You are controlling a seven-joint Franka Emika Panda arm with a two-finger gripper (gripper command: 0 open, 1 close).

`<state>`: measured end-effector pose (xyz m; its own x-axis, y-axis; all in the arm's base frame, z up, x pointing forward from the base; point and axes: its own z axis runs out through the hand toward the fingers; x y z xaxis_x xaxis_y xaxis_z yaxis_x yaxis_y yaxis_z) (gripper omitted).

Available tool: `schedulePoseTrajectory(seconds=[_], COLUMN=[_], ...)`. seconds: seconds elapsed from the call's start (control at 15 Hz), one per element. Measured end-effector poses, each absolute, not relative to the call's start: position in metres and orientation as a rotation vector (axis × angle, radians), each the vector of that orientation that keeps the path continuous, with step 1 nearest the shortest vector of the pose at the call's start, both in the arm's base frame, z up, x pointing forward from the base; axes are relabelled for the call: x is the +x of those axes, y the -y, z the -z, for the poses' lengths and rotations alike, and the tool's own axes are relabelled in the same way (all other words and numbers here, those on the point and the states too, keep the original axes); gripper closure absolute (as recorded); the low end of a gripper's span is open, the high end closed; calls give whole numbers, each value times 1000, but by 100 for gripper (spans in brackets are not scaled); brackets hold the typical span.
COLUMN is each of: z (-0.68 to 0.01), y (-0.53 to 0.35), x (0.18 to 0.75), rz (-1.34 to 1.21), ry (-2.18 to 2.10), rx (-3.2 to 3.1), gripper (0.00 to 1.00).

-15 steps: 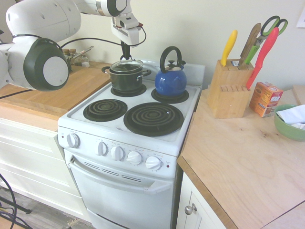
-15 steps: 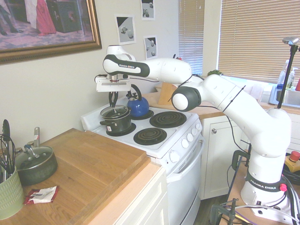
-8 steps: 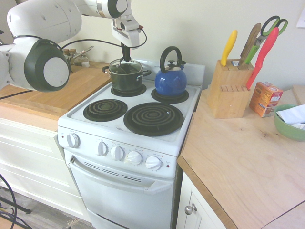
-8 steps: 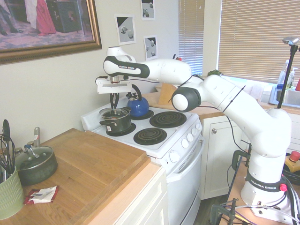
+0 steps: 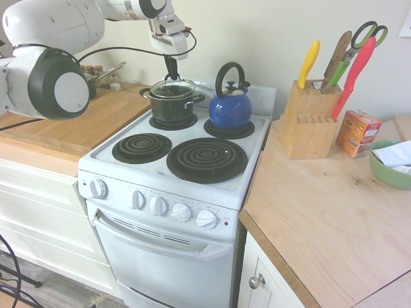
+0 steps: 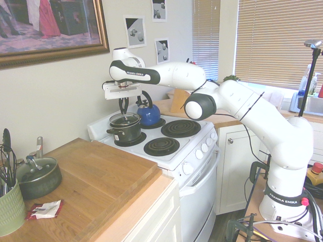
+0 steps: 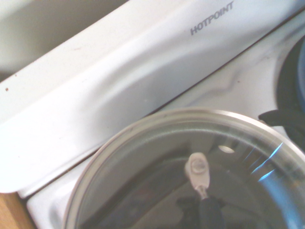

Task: Cover the lid of the pot

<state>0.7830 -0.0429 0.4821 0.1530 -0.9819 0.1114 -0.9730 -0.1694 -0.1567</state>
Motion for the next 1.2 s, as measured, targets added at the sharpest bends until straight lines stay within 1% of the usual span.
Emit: schedulePoseTrajectory(seconds=[0.27,0.8,0.87,1.2], z=[-478,-462,-462,-463], y=[31,36,36,37], x=[782,785,785,784], rz=[278,235,235,230], ry=[-1986,-1998,-1997,-1998], rx=[-2388,-2381,-2381,-2385], gripper=[100,100,0,0])
